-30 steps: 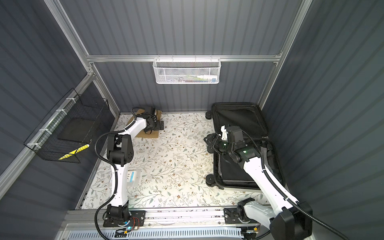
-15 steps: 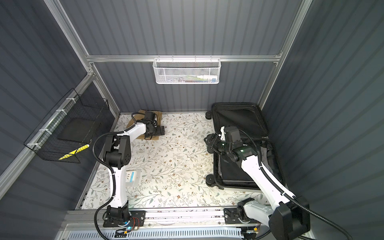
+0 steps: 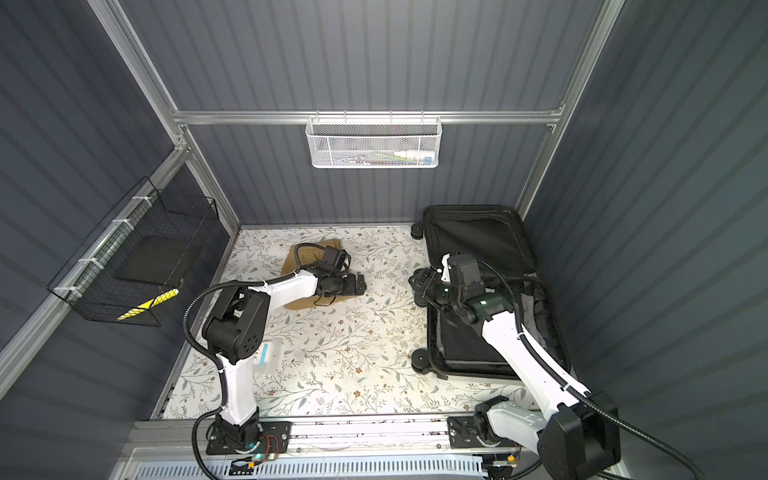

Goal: Pack the luggage
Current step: 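Move the left gripper to the tan shorts while the right gripper withdraws from the suitcase, then lower both grippers to opposite edges of the tan shorts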

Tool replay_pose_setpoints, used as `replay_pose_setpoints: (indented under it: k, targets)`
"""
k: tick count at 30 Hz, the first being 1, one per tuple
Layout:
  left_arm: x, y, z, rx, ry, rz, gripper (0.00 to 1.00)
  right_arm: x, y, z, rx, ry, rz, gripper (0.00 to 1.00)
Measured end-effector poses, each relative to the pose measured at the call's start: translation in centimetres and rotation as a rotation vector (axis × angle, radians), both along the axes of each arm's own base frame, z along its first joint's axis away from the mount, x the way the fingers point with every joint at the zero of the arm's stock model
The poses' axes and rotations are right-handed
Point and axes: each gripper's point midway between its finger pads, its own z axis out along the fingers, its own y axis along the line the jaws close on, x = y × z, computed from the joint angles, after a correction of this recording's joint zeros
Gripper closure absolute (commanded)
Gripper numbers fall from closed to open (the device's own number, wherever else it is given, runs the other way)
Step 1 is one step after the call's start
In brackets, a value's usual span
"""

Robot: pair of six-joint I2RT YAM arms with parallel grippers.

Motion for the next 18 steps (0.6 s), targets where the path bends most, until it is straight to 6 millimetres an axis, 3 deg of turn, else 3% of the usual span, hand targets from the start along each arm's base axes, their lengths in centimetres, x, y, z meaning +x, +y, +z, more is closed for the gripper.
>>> replay_pose_setpoints:
  k: [4,8,13,16,18]
  targets:
    - [-3.0,-2.3,0.6,-0.045,0.054,-0.043,0.00,0.0,0.0,0.0,-0.001,0.000,-0.001,0.21]
    - [-4.3,-1.9,2.7,-0.040,0.064,-0.049,0.00,0.0,0.1,0.0,-0.001,0.000,0.001,0.22]
    - [-1.7,0.3,7.8,-0.072,-0.020,0.006,0.00,0.3,1.3,0.0,-0.007,0.008,0.030,0.22]
    - [0.5,3.5,9.6,-0.091,-0.057,0.076,0.00,0.4,2.7,-0.5,-0.021,0.021,0.067,0.22]
    - [1.9,6.3,9.7,-0.088,-0.063,0.135,0.00,0.4,3.9,-0.9,-0.033,0.033,0.094,0.22]
